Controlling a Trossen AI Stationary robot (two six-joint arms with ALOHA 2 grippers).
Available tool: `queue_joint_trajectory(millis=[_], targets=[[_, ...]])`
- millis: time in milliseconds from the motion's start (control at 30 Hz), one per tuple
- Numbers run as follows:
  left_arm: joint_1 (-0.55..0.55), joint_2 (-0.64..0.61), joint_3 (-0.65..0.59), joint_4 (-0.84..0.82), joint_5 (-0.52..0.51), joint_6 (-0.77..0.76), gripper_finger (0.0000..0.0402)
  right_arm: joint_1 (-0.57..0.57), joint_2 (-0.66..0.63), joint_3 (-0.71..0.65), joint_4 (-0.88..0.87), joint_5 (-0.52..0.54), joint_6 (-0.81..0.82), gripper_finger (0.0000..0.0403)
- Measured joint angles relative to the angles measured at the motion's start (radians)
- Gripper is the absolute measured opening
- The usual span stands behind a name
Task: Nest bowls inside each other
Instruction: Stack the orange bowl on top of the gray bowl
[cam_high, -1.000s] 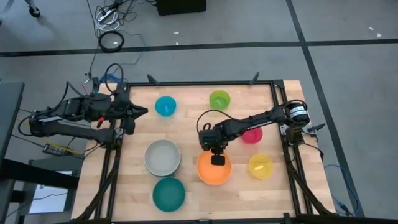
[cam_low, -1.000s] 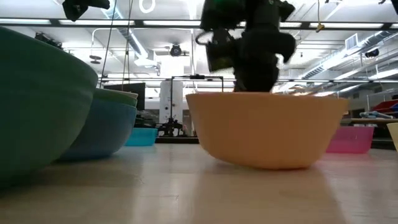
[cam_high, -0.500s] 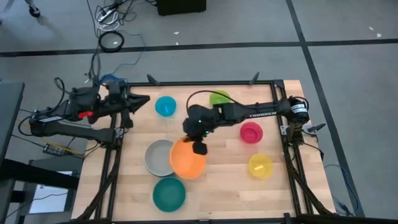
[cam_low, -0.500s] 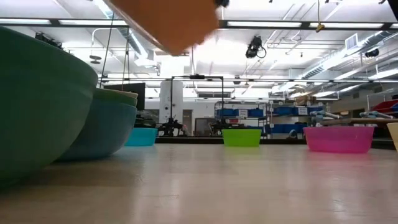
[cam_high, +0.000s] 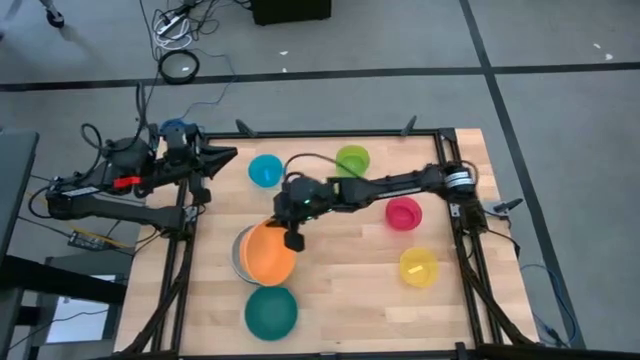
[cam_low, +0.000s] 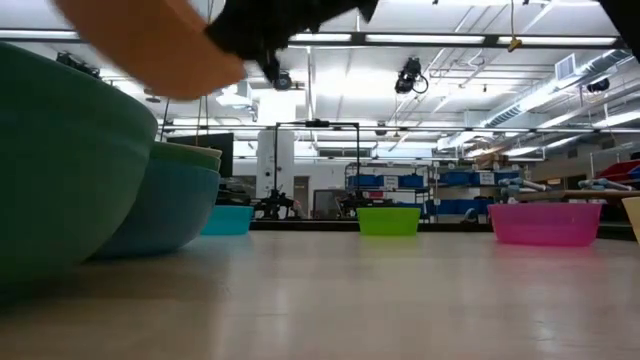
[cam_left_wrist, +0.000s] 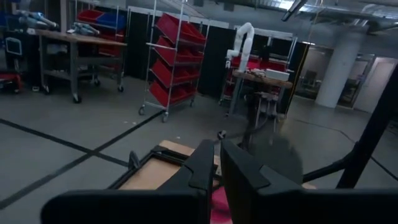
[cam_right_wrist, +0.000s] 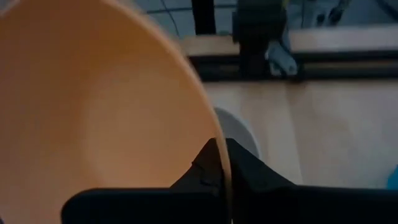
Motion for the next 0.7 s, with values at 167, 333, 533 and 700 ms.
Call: queue_joint_trajectory(millis=[167, 333, 533, 700], targets=[[0.0, 0.0, 0.0, -0.007, 0.0, 0.0, 0.0039, 0.0, 0.047, 0.002, 0.005, 0.013, -0.009, 0.0004], [0.0, 0.0, 0.0, -0.016, 0.0, 0.0, 0.0039, 0.002, 0.066, 0.0, 0.001, 0.014, -0.017, 0.0027], [0.0, 0.0, 0.0, -0.03, 0.0, -0.001, 0.0039, 0.006, 0.066, 0.001, -0.014, 0.04, -0.017, 0.0084], [0.0, 0.0, 0.0, -0.03, 0.0, -0.003, 0.0039, 0.006, 0.065, 0.001, -0.031, 0.052, -0.01, 0.0132]])
